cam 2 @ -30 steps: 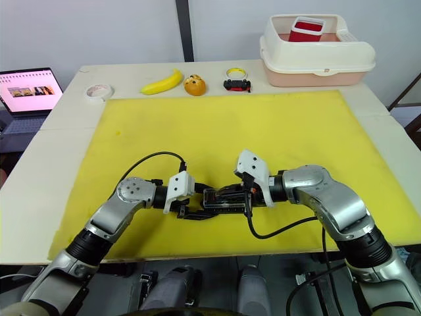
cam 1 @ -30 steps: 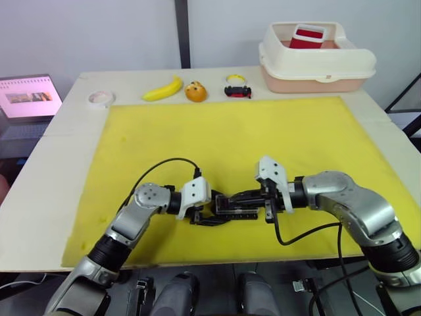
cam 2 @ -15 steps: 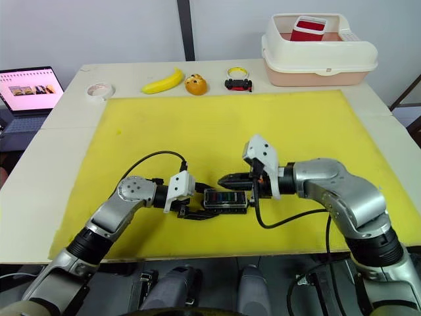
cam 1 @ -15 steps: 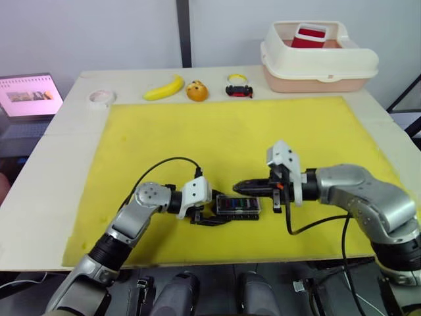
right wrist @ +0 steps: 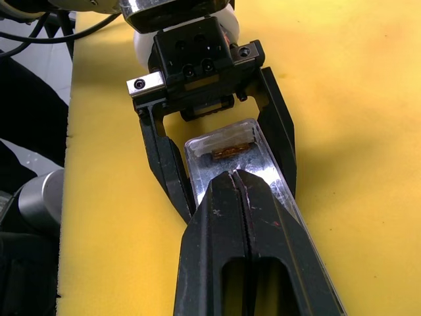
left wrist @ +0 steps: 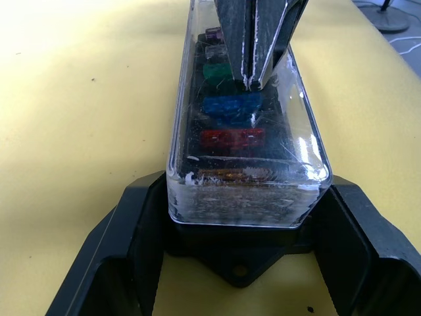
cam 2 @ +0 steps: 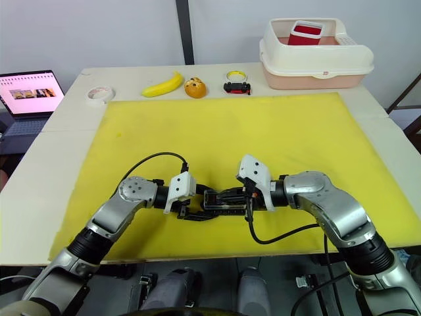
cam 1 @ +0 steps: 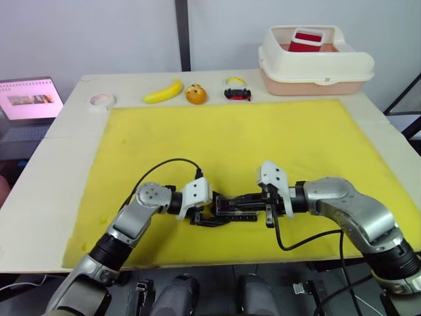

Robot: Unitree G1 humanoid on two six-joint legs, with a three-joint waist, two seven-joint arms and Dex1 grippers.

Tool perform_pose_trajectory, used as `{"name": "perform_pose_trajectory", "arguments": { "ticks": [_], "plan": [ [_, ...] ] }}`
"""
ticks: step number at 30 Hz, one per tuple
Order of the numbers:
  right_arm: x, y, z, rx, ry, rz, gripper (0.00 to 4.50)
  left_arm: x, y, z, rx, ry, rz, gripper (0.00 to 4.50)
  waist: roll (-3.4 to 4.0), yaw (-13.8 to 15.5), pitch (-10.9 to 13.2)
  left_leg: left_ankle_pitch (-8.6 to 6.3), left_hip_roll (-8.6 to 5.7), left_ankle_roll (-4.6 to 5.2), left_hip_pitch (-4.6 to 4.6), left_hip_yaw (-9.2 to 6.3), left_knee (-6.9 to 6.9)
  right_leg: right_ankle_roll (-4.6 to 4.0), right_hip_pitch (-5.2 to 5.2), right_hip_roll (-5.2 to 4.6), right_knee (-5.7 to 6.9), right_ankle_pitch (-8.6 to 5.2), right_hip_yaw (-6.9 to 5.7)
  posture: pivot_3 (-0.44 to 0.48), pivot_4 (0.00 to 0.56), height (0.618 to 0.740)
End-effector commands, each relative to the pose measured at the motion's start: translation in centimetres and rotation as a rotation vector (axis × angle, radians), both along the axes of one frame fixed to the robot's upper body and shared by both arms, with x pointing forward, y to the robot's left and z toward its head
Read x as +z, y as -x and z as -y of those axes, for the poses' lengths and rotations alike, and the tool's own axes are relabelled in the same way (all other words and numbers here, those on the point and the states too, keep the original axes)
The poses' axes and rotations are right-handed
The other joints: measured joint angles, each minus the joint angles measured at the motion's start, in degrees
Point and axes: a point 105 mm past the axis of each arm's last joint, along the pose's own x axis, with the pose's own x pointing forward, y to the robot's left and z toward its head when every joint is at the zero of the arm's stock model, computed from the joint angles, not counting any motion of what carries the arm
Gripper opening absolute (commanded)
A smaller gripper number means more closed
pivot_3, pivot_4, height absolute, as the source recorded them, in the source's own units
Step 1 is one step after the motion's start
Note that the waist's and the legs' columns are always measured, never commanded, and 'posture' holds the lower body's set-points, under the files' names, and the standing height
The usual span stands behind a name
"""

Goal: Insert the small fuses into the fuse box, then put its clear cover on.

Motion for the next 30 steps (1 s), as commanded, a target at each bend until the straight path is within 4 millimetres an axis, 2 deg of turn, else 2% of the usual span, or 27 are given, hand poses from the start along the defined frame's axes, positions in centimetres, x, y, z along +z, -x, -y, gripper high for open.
{"name": "perform_pose_trajectory", "arguments": {
  "ticks": [1,6,9,11,13,14,15,17,18,23,24,30],
  "plan": [
    [0.2,-0.4,0.8,-0.06,0.007,-0.023,0.0,0.1,0.2,-0.3,-0.007,-0.013,0.01,2.56,0.0,0.0,0.0,0.0,0.0,0.0,-0.02,0.0,-0.02,0.0,-0.03,0.0,0.0,0.0,0.01,0.0,0.15,0.74],
    [3.2,0.1,1.1,-0.047,-0.025,0.048,0.0,0.8,0.2,-0.5,-0.006,0.007,0.015,2.56,0.02,0.0,0.07,0.03,0.0,-0.04,-0.16,0.01,-0.13,-0.01,-0.25,-0.01,0.01,0.0,0.02,0.0,0.15,0.74],
    [4.2,0.7,1.9,-0.05,0.018,0.104,0.0,1.1,0.2,-0.6,-0.004,0.014,0.013,2.56,0.04,-0.02,0.08,0.03,0.0,-0.05,-0.28,0.01,-0.2,-0.01,-0.41,-0.01,0.0,0.01,0.03,0.0,0.15,0.74],
    [4.4,1.1,2.8,-0.059,0.065,0.134,0.0,1.4,0.0,-0.7,0.003,0.02,0.017,3.63,0.04,0.04,0.09,0.04,0.0,-0.06,-0.37,0.01,-0.25,-0.01,-0.5,-0.01,-0.01,0.01,0.02,0.0,0.15,0.74],
    [4.6,1.4,4.4,-0.087,0.133,0.167,0.0,1.6,-0.1,-1.0,0.005,0.019,0.017,4.48,0.03,0.05,0.1,0.04,0.0,-0.06,-0.46,0.0,-0.26,-0.01,-0.56,-0.01,-0.06,0.01,0.01,0.0,0.15,0.74],
    [4.9,1.6,5.5,-0.109,0.17,0.182,0.0,1.8,-0.1,-1.2,0.004,0.019,0.015,4.48,0.05,0.06,0.11,0.04,0.0,-0.06,-0.5,0.01,-0.25,-0.01,-0.57,-0.01,-0.08,0.01,0.01,0.0,0.15,0.74],
    [5.2,1.8,6.3,-0.122,0.196,0.192,0.52,2.0,-0.1,-1.4,0.003,0.019,0.013,4.5,0.08,0.1,0.13,0.04,-0.01,-0.06,-0.56,0.01,-0.24,0.0,-0.59,-0.02,-0.13,0.01,0.01,0.0,0.15,0.74],
    [5.5,2.3,7.8,-0.138,0.259,0.206,1.25,2.4,0.1,-2.2,0.001,0.017,0.002,4.5,0.09,0.02,0.15,0.04,-0.04,-0.04,-0.65,0.02,-0.21,0.0,-0.63,-0.03,-0.17,0.02,0.01,0.0,0.15,0.74],
    [5.6,2.6,8.5,-0.139,0.289,0.211,1.79,2.6,0.2,-2.7,-0.002,0.015,-0.005,4.5,0.11,-0.04,0.16,0.04,-0.03,-0.04,-0.67,0.03,-0.19,0.0,-0.66,-0.03,-0.19,0.02,0.01,0.0,0.15,0.74],
    [6.7,3.8,11.5,-0.149,0.397,0.232,4.27,5.5,0.8,-6.7,0.035,0.002,-0.045,4.5,0.2,-0.05,0.34,0.04,0.06,-0.05,-0.69,0.05,-0.26,-0.01,-0.74,0.03,-0.16,0.02,0.0,0.0,0.15,0.74],
    [6.8,4.1,12.0,-0.148,0.41,0.231,4.44,6.2,0.8,-7.5,0.048,-0.002,-0.049,4.5,0.21,-0.03,0.37,0.05,0.07,-0.06,-0.7,0.05,-0.25,-0.01,-0.75,0.04,-0.13,0.02,0.0,0.0,0.15,0.74],
    [7.4,5.5,14.2,-0.155,0.485,0.212,4.44,9.7,1.1,-11.7,0.105,-0.043,-0.032,4.5,0.23,0.0,0.45,0.05,0.04,-0.06,-0.71,0.07,-0.19,-0.01,-0.7,0.0,-0.17,0.02,0.0,0.0,0.15,0.74]
  ]
}}
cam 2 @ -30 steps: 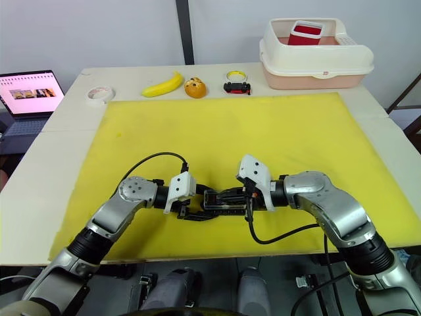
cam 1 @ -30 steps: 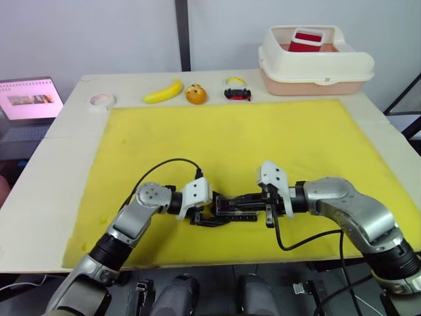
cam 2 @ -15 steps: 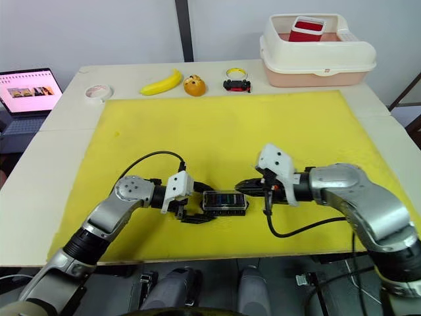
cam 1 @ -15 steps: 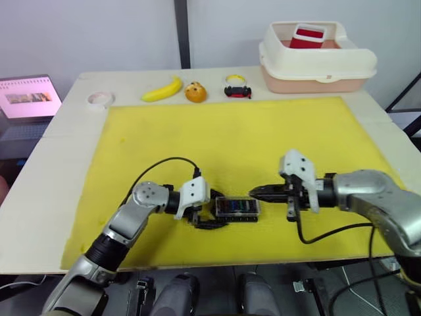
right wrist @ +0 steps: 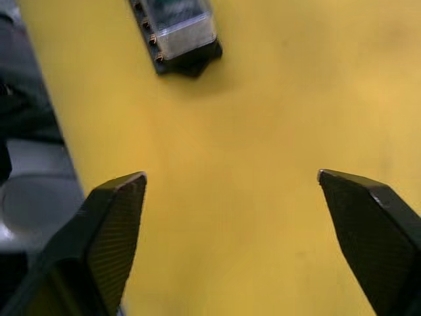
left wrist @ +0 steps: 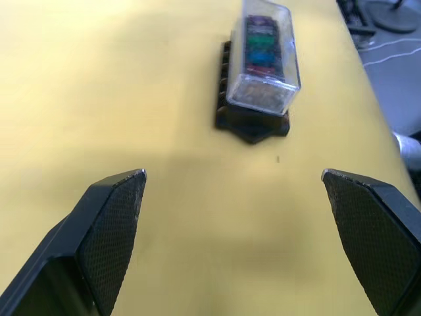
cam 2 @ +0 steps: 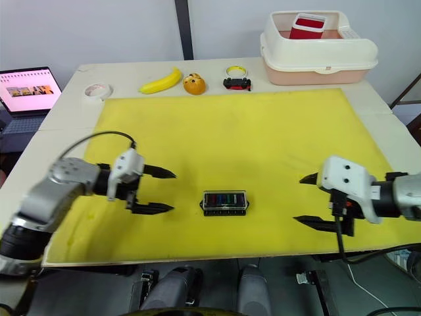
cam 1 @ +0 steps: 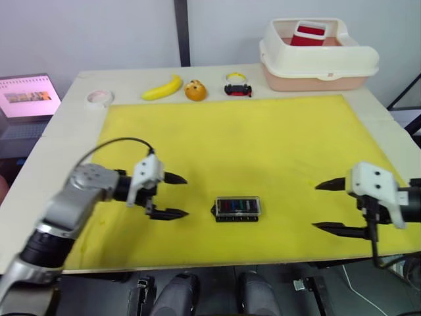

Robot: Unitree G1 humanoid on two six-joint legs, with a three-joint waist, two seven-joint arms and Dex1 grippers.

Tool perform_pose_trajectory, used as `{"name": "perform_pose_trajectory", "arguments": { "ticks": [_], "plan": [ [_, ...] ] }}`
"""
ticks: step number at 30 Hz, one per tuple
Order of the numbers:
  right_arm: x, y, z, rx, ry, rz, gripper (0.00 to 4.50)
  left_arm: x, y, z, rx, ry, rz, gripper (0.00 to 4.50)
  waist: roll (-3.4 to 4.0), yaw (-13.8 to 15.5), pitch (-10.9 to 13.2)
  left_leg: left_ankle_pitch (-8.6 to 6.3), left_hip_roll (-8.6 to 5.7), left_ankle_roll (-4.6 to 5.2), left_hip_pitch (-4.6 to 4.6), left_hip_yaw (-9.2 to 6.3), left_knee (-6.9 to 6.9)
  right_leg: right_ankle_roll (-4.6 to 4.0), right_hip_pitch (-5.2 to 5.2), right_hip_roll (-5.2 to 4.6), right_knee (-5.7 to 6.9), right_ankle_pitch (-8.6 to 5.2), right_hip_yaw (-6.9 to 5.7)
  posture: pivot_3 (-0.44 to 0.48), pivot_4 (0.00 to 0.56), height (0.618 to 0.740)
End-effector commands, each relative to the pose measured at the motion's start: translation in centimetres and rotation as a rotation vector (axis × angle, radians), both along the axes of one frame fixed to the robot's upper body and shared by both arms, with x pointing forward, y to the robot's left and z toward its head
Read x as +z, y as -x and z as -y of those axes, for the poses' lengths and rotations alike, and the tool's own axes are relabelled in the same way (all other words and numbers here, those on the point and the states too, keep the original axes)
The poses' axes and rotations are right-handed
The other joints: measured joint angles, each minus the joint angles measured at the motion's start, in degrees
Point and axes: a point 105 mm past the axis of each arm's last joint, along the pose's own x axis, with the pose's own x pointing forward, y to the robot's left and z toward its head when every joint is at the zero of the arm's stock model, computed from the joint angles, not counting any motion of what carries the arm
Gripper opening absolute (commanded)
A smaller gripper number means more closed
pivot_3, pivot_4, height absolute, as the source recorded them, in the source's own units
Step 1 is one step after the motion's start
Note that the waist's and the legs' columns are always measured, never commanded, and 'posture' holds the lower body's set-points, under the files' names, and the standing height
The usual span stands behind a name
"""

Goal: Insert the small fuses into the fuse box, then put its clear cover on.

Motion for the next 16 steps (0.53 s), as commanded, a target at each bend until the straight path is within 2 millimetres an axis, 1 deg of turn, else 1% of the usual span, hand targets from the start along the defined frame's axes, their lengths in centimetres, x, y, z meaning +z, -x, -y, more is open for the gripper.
{"name": "perform_pose_trajectory", "arguments": {
  "ticks": [1,6,10,16],
  "plan": [
    [1.4,0.7,1.0,0.007,0.05,0.024,4.44,2.2,0.6,-1.5,-0.001,-0.009,0.033,4.5,-0.01,0.0,0.05,0.0,0.0,0.0,0.0,0.0,0.0,0.0,0.0,0.0,0.0,0.0,0.0,0.0,0.15,0.74],
    [2.1,1.4,2.2,-0.018,0.075,0.022,4.44,2.8,1.5,-3.5,0.002,-0.088,0.022,4.5,0.1,-0.06,0.18,0.0,0.02,0.0,0.0,0.02,-0.04,-0.01,-0.01,0.0,-0.03,0.0,0.0,0.0,0.15,0.74],
    [2.6,1.5,2.4,-0.025,0.074,0.026,4.44,3.3,1.8,-3.7,0.008,-0.104,0.014,4.5,0.09,-0.02,0.31,0.0,0.03,0.0,0.0,0.02,-0.04,-0.03,-0.01,-0.01,-0.04,0.0,0.0,0.0,0.15,0.74],
    [2.9,1.2,2.2,-0.022,0.072,0.034,4.44,2.9,2.5,-3.7,-0.009,-0.123,-0.023,4.5,0.15,-0.03,0.43,0.0,0.03,0.0,-0.05,0.02,-0.04,-0.04,-0.01,-0.02,-0.1,0.01,0.0,0.0,0.15,0.74]
  ]
}}
